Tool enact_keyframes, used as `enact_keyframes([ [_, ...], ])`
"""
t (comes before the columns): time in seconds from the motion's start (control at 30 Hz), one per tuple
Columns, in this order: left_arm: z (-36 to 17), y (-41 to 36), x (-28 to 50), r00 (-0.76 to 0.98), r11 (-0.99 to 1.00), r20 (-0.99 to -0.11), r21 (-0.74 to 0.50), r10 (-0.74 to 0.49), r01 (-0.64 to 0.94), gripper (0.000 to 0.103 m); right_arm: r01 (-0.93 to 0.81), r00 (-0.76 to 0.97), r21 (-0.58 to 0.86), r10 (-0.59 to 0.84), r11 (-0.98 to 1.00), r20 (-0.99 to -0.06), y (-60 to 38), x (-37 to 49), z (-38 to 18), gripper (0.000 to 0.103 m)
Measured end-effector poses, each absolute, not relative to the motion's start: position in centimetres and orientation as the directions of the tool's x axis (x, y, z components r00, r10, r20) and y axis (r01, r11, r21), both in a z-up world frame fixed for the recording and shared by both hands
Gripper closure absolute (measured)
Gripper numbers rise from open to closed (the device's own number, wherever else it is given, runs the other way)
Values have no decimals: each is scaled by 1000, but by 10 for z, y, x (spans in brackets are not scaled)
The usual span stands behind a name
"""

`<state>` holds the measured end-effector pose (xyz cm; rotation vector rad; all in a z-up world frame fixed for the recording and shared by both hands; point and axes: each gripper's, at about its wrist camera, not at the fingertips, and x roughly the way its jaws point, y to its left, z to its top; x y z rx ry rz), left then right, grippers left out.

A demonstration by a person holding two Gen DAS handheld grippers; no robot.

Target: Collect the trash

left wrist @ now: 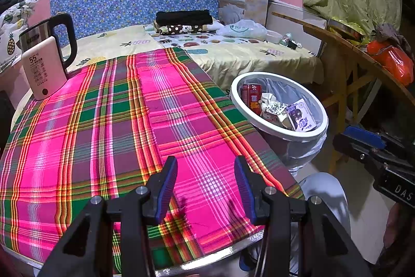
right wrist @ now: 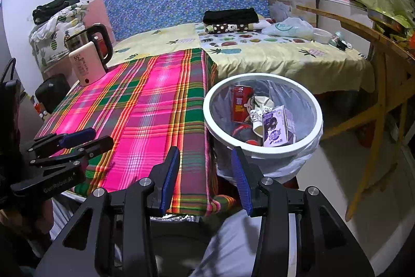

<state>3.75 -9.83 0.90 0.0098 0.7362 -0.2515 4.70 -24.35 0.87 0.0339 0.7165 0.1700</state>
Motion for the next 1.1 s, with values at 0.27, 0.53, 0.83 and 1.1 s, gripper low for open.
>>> enact_keyframes([
  [0.27,10,-98,38,716,971,-663,-77,-218,225,56,-144,741,88,166,986,-651,-243,47,9,60],
  [0.53,11,-98,38,716,971,-662,-77,-219,225,56,-144,741,87,166,986,-651,-242,47,9,60],
  [0.83,11,-97,38,717,971,-662,-77,-218,225,56,-144,741,87,165,986,-651,-242,47,9,60],
  [1.1,11,-97,37,717,972,-662,-77,-218,224,56,-144,741,87,165,986,-651,-242,47,9,60],
])
